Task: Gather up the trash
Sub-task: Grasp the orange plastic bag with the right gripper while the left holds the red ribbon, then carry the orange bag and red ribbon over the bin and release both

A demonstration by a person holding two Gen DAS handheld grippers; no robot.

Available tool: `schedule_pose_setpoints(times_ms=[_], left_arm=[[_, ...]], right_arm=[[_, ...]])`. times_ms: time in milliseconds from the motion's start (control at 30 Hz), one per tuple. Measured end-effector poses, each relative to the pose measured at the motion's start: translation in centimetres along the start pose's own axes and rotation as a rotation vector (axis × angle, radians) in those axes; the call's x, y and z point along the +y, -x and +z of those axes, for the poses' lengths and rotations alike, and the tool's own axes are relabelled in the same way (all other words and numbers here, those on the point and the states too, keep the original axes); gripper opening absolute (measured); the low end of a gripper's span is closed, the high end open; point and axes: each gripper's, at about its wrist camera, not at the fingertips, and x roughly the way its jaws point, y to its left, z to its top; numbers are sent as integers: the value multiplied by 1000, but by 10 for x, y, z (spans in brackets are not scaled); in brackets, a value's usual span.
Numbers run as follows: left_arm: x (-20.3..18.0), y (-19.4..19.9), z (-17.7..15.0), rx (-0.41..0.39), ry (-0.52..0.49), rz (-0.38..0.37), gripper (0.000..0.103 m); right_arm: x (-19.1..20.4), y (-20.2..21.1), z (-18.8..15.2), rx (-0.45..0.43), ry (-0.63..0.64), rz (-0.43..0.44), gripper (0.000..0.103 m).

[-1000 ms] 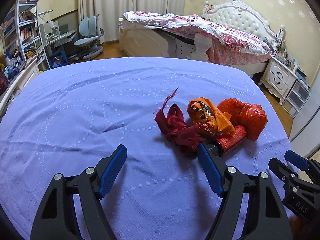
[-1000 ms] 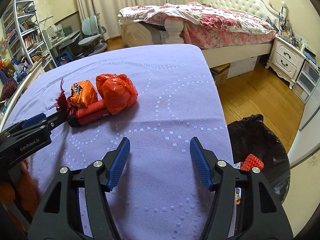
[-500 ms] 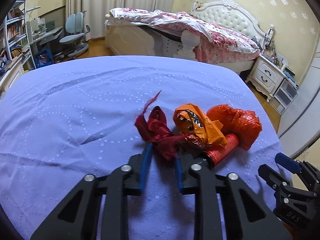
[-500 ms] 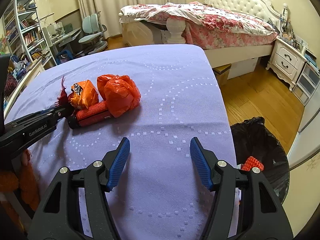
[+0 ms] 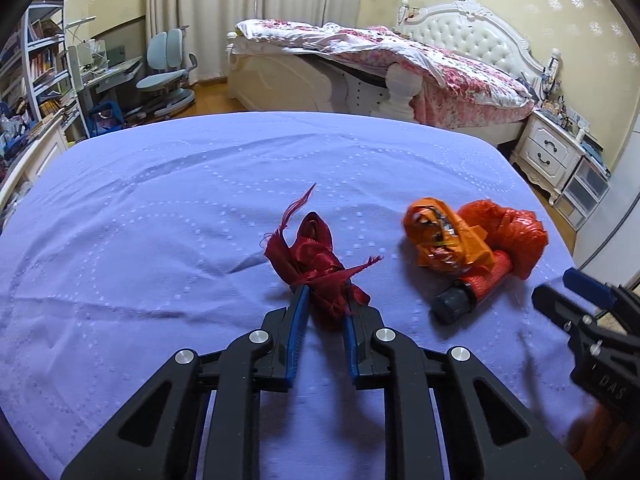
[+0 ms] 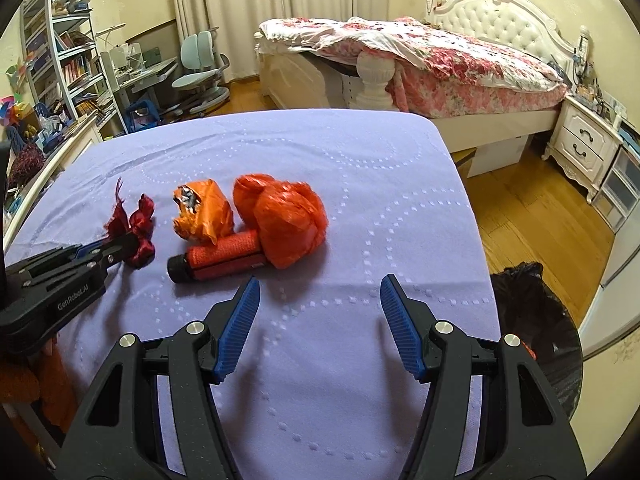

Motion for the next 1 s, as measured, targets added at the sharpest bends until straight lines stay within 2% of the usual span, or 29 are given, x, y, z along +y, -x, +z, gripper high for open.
schedule_pose_setpoints(times_ms=[300, 367, 433, 467, 633, 1000], left_arm=[[25, 5, -4, 1, 32, 26, 18], [27, 5, -5, 1, 40, 24, 18], [28, 6, -5, 0, 45, 22, 18], [28, 6, -6, -1, 46, 21, 18], [28, 6, -6, -4, 56, 13, 17], [23, 18, -14, -12, 66, -9, 16]], right_arm=[[10, -15, 27, -21, 0, 11, 61], [11, -20, 30, -10, 0, 15, 56], [12, -25, 33, 8, 3, 20, 38], [12, -25, 34, 12, 4, 20, 35], [13, -21, 30, -4, 6, 13, 31], [-6, 2, 7, -35, -54, -21, 30]])
